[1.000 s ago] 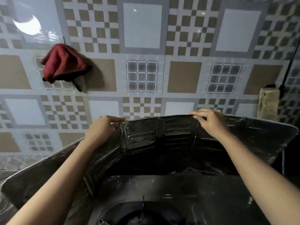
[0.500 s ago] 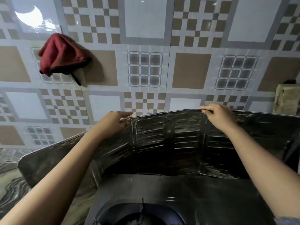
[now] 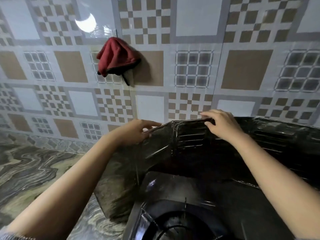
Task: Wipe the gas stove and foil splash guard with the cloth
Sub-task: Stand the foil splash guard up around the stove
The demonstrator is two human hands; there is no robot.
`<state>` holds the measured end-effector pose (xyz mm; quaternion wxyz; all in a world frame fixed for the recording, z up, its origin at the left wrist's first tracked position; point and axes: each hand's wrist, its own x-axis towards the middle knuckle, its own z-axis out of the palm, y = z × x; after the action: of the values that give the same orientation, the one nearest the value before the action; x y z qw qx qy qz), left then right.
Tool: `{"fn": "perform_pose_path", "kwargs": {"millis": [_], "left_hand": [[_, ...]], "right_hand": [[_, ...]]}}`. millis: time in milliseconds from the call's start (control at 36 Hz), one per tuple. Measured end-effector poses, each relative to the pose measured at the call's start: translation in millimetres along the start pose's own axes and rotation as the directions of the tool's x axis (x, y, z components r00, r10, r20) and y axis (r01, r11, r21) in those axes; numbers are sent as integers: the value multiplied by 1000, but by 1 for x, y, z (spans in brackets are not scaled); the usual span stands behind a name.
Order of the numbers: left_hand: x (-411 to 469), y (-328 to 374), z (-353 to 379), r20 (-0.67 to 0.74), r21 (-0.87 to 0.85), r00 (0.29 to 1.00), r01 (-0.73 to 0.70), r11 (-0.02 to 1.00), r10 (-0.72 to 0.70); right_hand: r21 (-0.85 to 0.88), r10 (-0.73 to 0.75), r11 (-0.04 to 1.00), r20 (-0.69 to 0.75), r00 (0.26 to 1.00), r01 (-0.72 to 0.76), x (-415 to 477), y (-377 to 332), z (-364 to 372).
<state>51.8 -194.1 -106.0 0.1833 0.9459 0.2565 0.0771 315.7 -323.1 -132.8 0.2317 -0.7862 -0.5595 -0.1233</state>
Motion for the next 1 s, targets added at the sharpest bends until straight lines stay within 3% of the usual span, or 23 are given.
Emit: {"fn": "perform_pose_path", "kwargs": {"millis": [139,222,444,528,694,1000], "left_hand": [[-12,-3,4,-33,-99,999,-1,995,-2],[-25,-9,0,-5,-150,1000,8,989,-9],[-69,-36,-14,134,-207,985,137,969,-111],[-84,-42,-14,112,-204,984,158,966,-138],[-100,-33,-10,81,-233,984,175,957,-160],[-116,-12,-7,57,-322,963,267,908,-262]], "right_hand": [[196,-272,948,97,957,250,9,-57,27],[219,-357,920,123,926,325,13,-75,42],[262,-323,919,68,944,295,25,-80,55],[231,-343,918,57,937,322,24,-87,56],[252,-516,836,62,854,487,17,-121,61],[297,-495,832,17,869,469,21,-145,72]]}}
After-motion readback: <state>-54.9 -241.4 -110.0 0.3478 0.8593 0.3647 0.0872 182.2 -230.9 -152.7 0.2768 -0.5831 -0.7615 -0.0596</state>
